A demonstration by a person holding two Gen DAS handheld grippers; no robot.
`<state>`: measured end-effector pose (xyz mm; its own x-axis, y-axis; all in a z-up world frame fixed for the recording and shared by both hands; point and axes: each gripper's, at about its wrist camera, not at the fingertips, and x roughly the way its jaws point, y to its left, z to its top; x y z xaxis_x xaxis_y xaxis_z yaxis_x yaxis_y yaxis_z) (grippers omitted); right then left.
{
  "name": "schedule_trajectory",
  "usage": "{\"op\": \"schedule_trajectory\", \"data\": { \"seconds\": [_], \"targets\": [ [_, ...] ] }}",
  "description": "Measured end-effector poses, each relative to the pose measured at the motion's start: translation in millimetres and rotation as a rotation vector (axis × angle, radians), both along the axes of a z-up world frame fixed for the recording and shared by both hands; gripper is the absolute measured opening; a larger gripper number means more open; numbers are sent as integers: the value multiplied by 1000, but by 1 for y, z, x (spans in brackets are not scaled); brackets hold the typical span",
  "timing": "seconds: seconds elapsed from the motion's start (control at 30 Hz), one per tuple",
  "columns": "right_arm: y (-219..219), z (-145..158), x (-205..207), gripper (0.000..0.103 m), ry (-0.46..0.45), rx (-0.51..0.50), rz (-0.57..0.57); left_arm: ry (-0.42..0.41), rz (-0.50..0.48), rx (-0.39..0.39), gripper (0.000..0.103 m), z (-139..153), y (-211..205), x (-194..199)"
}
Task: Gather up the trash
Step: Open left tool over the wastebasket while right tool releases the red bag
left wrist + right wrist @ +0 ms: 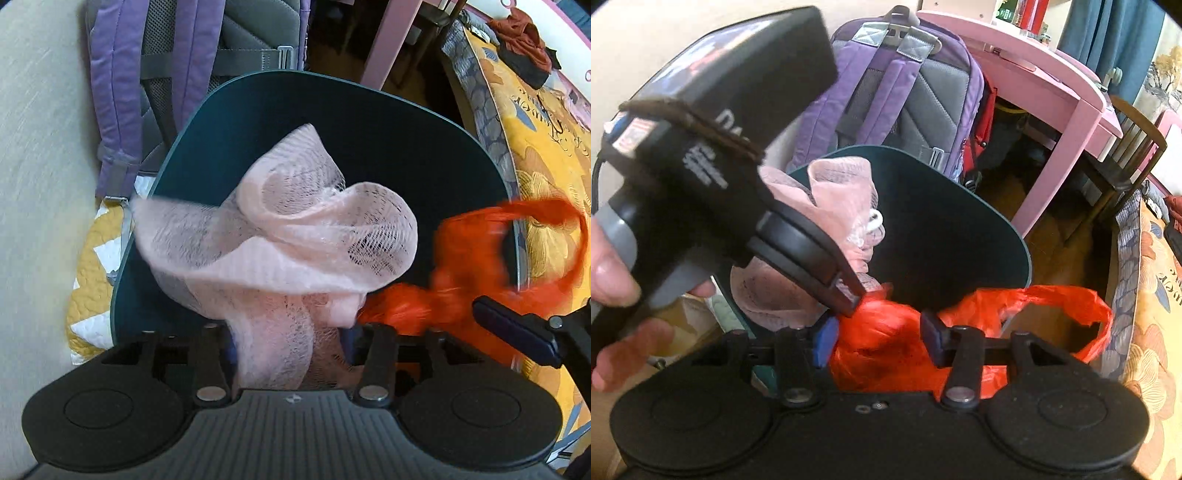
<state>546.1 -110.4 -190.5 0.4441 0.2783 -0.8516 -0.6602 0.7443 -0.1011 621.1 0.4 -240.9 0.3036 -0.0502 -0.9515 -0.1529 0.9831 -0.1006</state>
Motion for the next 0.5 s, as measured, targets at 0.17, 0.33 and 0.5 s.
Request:
{"op": "schedule_trajectory", "data": {
  "seconds": [0.17,0.33,0.5],
  "targets": [
    [-3,2,0,54,-6,5,-5,-31,-6,-9,64,7,-2,-6],
    [-11,11,1,64,-2,52,-34,-88,-25,-5,73,28,-4,-21],
    [-21,25,-11,65,-13,83,-55,-133,-48,19,74,49,-6,-44]
  ]
}}
